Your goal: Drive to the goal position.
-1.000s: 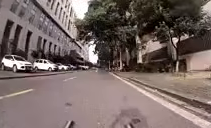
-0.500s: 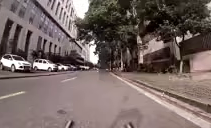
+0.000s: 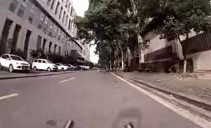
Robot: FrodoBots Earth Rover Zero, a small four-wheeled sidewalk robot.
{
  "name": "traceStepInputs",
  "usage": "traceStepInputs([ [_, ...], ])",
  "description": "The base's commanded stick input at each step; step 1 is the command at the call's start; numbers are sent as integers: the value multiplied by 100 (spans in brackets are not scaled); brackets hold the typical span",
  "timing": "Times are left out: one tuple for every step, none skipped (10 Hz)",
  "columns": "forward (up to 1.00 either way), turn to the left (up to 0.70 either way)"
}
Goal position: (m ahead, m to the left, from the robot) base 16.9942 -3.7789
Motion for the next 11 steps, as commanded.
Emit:
traceStepInputs([
  [70,0],
  [70,0],
  [70,0],
  [70,0],
  [70,0],
  [70,0],
  [70,0],
  [70,0],
  [70,0],
  [70,-7],
  [70,-12],
])
